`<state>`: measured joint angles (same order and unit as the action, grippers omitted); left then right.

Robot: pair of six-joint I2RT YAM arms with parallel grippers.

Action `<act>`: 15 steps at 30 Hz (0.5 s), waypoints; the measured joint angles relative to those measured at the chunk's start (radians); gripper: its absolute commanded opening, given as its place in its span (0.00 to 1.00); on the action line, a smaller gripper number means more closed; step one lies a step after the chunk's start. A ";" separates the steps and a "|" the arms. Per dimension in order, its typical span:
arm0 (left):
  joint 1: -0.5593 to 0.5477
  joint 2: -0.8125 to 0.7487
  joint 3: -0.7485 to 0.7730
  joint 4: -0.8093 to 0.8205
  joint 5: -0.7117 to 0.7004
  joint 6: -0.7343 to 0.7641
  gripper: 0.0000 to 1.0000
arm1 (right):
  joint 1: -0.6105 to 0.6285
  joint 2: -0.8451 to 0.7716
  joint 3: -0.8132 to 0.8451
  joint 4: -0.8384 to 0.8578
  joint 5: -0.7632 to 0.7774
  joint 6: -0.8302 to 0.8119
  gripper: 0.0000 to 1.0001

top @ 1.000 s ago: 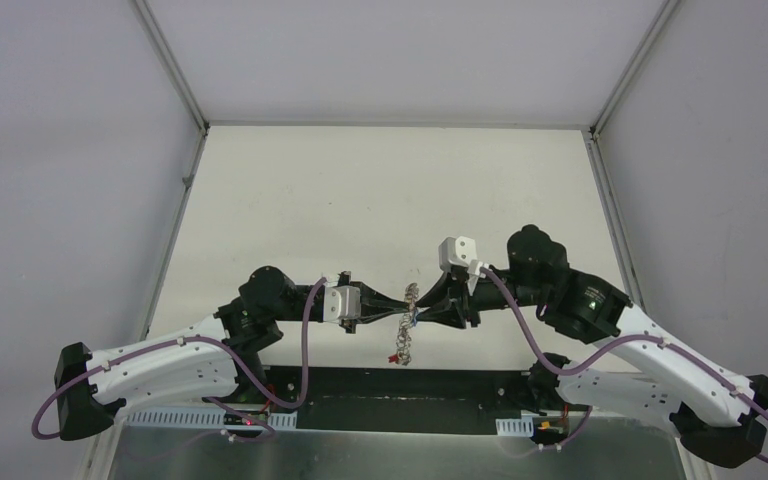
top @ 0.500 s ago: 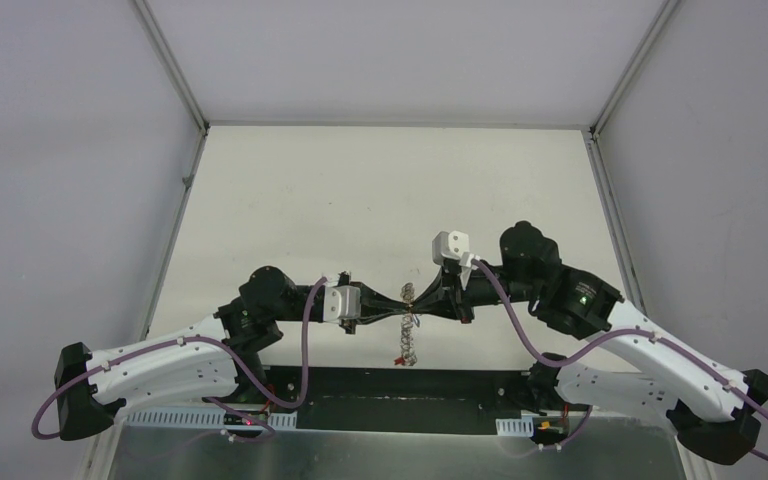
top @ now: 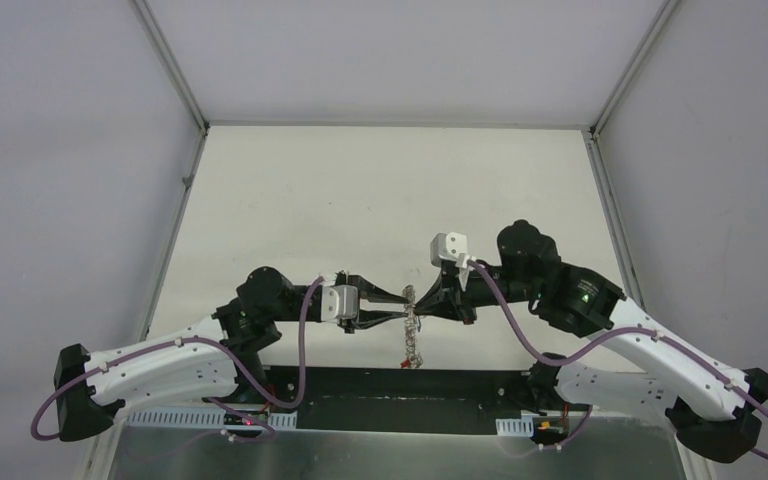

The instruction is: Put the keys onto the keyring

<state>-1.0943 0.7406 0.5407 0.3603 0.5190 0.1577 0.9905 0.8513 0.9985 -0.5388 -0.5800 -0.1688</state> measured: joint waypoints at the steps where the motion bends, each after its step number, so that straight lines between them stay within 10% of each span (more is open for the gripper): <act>1: 0.000 -0.006 0.000 -0.002 -0.002 0.004 0.28 | 0.000 0.006 0.010 -0.023 0.002 -0.007 0.00; 15: 0.000 0.032 0.150 -0.293 -0.004 0.091 0.32 | 0.000 0.131 0.158 -0.296 0.072 -0.093 0.00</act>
<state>-1.0943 0.7731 0.6903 0.0669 0.5152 0.2485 0.9901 0.9821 1.1568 -0.8352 -0.5083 -0.2623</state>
